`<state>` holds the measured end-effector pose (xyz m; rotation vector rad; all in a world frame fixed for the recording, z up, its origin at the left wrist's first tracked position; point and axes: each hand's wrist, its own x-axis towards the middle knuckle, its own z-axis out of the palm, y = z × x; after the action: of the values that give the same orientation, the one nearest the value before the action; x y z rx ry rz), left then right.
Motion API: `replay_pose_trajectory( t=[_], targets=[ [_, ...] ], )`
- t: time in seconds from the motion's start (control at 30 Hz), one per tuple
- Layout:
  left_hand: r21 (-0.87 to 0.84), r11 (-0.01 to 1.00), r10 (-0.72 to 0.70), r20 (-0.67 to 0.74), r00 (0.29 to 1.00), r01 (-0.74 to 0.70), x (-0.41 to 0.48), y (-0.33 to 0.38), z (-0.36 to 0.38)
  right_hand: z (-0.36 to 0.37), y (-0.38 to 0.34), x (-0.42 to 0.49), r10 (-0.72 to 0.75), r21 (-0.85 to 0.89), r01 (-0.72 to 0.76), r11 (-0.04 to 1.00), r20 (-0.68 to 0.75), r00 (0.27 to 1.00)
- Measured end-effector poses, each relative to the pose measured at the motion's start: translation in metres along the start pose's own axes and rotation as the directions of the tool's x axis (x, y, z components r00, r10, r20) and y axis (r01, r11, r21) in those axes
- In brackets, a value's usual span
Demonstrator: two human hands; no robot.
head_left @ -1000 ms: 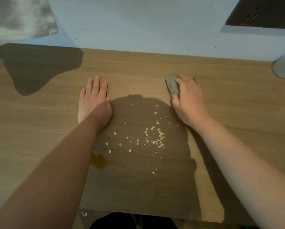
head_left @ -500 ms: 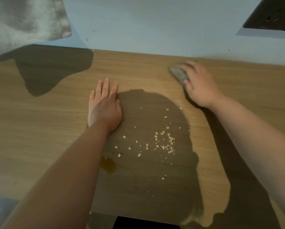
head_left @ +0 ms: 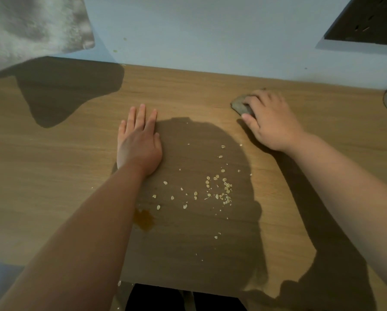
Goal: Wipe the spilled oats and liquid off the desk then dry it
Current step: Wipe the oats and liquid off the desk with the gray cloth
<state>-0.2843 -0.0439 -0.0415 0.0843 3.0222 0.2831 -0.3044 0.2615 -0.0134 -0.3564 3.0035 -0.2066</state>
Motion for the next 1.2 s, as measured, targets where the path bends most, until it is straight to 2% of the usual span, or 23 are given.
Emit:
replay_pose_trajectory(
  t=[0.07,0.2,0.23,0.33,0.4,0.43,0.5,0.53,0.57,0.6,0.63,0.7,0.77,0.8,0.87,0.93,0.97,1.03,1.13,1.2],
  targets=[
    [0.002,1.000,-0.004,0.005,1.000,0.004,0.000,0.000,0.000,0.000,0.007,0.000,-0.023,-0.006,0.023,1.000,0.012,1.000],
    [0.004,1.000,0.004,-0.005,1.000,-0.004,0.000,-0.001,0.001,0.002,0.015,0.008,0.169,0.145,-0.159,0.977,-0.059,0.984],
    [0.007,1.000,0.003,-0.006,1.000,-0.003,0.000,0.000,0.001,0.006,0.004,0.004,0.151,0.132,-0.141,0.981,-0.068,0.986],
    [0.023,1.000,0.002,-0.003,1.000,-0.002,0.000,0.000,0.001,0.019,-0.023,-0.024,-0.123,0.089,0.122,0.989,0.003,0.992],
    [0.033,0.999,0.006,-0.002,1.000,-0.006,0.000,0.001,0.000,0.013,-0.011,-0.035,-0.218,0.132,0.209,0.969,0.058,0.974],
    [0.040,0.999,0.008,0.000,1.000,-0.008,0.000,0.000,-0.001,0.010,0.000,-0.035,-0.169,0.171,0.159,0.972,0.045,0.985],
    [0.042,0.999,0.007,0.002,1.000,-0.007,0.001,0.000,-0.001,0.006,0.021,-0.032,0.099,0.267,-0.092,0.959,-0.014,0.995],
    [0.044,0.999,0.006,0.004,1.000,-0.006,0.001,0.000,-0.001,0.006,0.022,-0.035,0.247,0.303,-0.223,0.926,-0.041,0.968],
    [0.044,0.999,0.005,0.006,1.000,-0.006,0.000,0.000,0.000,0.009,0.013,-0.040,0.318,0.309,-0.282,0.908,-0.075,0.945],
    [0.043,0.999,0.006,0.005,1.000,-0.006,0.000,0.000,0.000,0.014,-0.003,-0.047,0.304,0.291,-0.261,0.920,-0.111,0.946],
    [0.043,0.999,0.008,0.003,1.000,-0.008,0.000,0.001,0.000,0.020,-0.023,-0.055,0.214,0.260,-0.176,0.949,-0.127,0.969],
    [0.050,0.999,0.010,0.002,1.000,-0.010,0.000,0.001,0.000,0.030,-0.046,-0.072,-0.027,0.210,0.037,0.977,-0.054,0.998],
    [0.051,0.999,0.014,0.003,1.000,-0.015,0.000,0.000,-0.001,0.027,-0.036,-0.077,-0.124,0.217,0.119,0.969,0.012,0.992],
    [0.050,0.999,0.018,0.005,1.000,-0.018,0.001,0.000,-0.001,0.026,-0.023,-0.077,-0.086,0.236,0.087,0.968,-0.013,0.996],
    [0.050,0.998,0.024,0.007,1.000,-0.024,0.000,0.000,-0.002,0.019,0.005,-0.077,0.163,0.317,-0.128,0.940,-0.088,0.983],
    [0.049,0.998,0.025,0.009,1.000,-0.025,0.000,0.000,-0.001,0.015,0.012,-0.084,0.411,0.361,-0.352,0.864,-0.097,0.907],
    [0.047,0.999,0.026,0.009,1.000,-0.027,0.001,0.000,0.000,0.018,-0.002,-0.088,0.450,0.327,-0.394,0.859,-0.114,0.886],
    [0.043,0.999,0.029,0.011,1.000,-0.029,0.001,-0.001,0.000,0.030,-0.045,-0.097,0.349,0.231,-0.310,0.922,-0.153,0.925],
    [0.043,0.999,0.027,0.011,1.000,-0.027,0.001,-0.002,0.001,0.039,-0.074,-0.111,0.122,0.215,-0.111,0.970,-0.037,0.992],
    [0.042,0.999,0.029,0.013,0.999,-0.030,0.001,-0.002,0.000,0.033,-0.053,-0.111,0.121,0.223,-0.104,0.969,-0.064,0.991]
  ],
)
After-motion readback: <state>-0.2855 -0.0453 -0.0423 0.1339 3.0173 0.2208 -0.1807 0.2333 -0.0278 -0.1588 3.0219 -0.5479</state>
